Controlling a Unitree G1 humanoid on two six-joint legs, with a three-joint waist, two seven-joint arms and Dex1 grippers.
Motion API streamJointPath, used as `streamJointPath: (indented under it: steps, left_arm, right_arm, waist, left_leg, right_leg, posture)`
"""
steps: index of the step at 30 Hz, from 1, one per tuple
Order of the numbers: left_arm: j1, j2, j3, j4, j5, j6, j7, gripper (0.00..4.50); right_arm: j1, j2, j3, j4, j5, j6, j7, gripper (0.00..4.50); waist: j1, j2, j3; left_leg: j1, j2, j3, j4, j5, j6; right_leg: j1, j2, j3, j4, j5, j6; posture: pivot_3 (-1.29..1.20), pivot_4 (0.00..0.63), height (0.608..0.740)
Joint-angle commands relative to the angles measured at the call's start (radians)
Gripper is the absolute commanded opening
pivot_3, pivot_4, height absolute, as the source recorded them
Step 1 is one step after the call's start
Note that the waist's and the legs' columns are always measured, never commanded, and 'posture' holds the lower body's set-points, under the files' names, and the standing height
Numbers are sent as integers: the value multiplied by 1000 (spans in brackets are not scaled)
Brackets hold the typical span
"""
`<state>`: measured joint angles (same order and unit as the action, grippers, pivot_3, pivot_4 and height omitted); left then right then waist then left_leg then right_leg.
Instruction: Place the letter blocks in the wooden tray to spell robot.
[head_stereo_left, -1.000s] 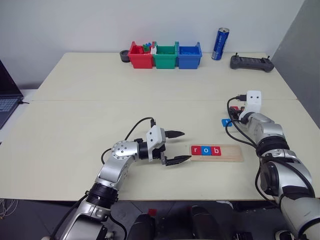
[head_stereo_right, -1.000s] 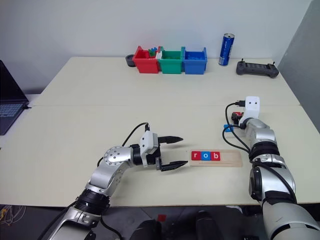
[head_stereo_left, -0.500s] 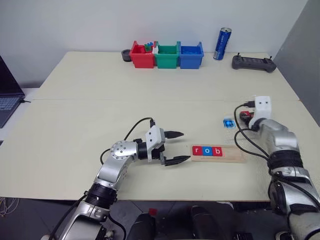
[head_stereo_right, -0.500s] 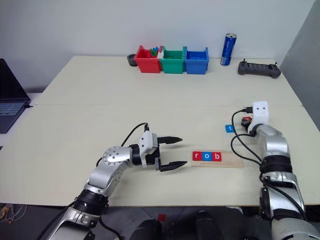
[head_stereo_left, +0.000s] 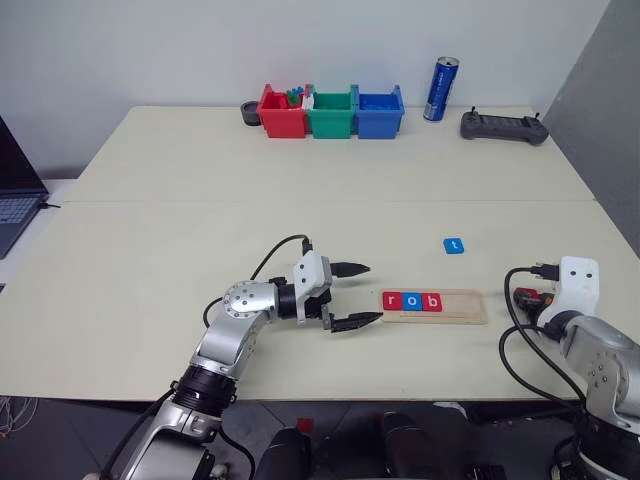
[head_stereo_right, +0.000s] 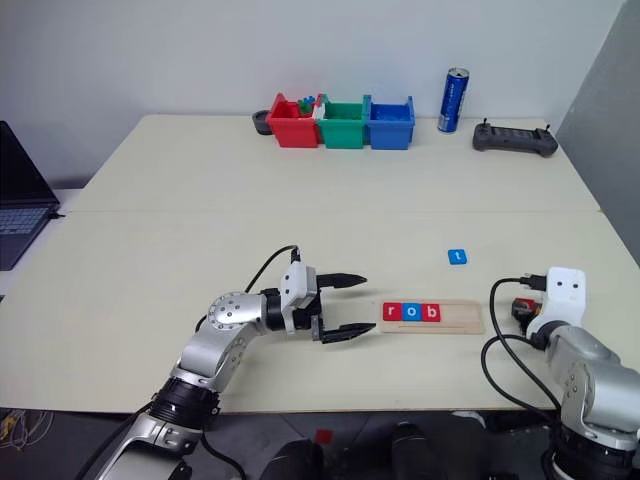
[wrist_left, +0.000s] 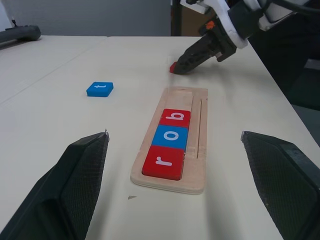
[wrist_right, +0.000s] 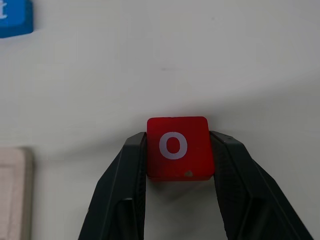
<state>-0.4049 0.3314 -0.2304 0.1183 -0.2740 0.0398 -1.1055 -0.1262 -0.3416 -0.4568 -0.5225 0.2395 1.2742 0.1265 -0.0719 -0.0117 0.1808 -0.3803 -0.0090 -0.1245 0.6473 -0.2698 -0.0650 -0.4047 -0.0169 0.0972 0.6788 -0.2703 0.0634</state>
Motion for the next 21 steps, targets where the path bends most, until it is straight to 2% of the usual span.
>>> streamJointPath:
  steps: [1, 6, 10, 12, 15, 18, 21]
  left_arm:
    - [-25, -9, -3, -9, -12, -9, -14, 4500]
    - [-35, -10, 2, 5, -7, -14, -21, 4500]
    - [-25, -6, 5, -7, -7, -13, -18, 4500]
    - [-19, -6, 6, -13, -6, -13, -12, 4500]
    - [-13, -6, 7, -17, -4, -15, -6, 4500]
    - [-15, -11, 5, -15, 0, -23, 0, 4500]
    - [-16, -17, 2, -20, 0, -24, 6, 4500]
  right_arm:
    - [27, -4, -19, -12, 2, -3, 4, 1456]
    - [53, 2, -28, -6, -4, -9, -4, 3168]
    - [-14, 43, -51, -25, 5, 2, -36, 4461]
    - [-75, 74, -66, -35, 7, 7, -63, 4461]
    - [-257, 139, -84, -17, 19, 0, -113, 4461]
    - [-373, 106, -43, 59, 12, -87, -99, 4461]
    - [-412, -3, 34, 170, 7, -210, 1, 4461]
  waist:
    - [0, 0, 0]
    - [6, 0, 0]
    - [4, 0, 0]
    - [-1, 0, 0]
    - [-9, 0, 0]
    - [-9, 0, 0]
    - [4, 0, 0]
  left_leg:
    - [0, 0, 0, 0, 0, 0]
    - [0, 0, 0, 0, 0, 0]
    - [0, 0, 0, 0, 0, 0]
    - [1, 1, 1, 0, 0, 0]
    - [1, 1, 1, 0, 0, 0]
    - [1, 1, 0, -1, 0, 0]
    - [-1, 0, -2, -1, 0, 0]
  right_leg:
    - [0, 0, 0, 0, 0, 0]
    - [0, 0, 0, 0, 0, 0]
    - [0, 0, 0, 0, 0, 0]
    - [0, 1, 1, 0, 0, 0]
    - [0, 1, 1, 0, 0, 0]
    - [0, 1, 0, 1, 0, 0]
    - [0, 0, -2, -2, 0, 0]
  posture:
    - [0, 150, 740]
    - [0, 150, 740]
    - [0, 150, 740]
    - [0, 150, 740]
    - [0, 150, 740]
    - [0, 150, 740]
    - [0, 150, 740]
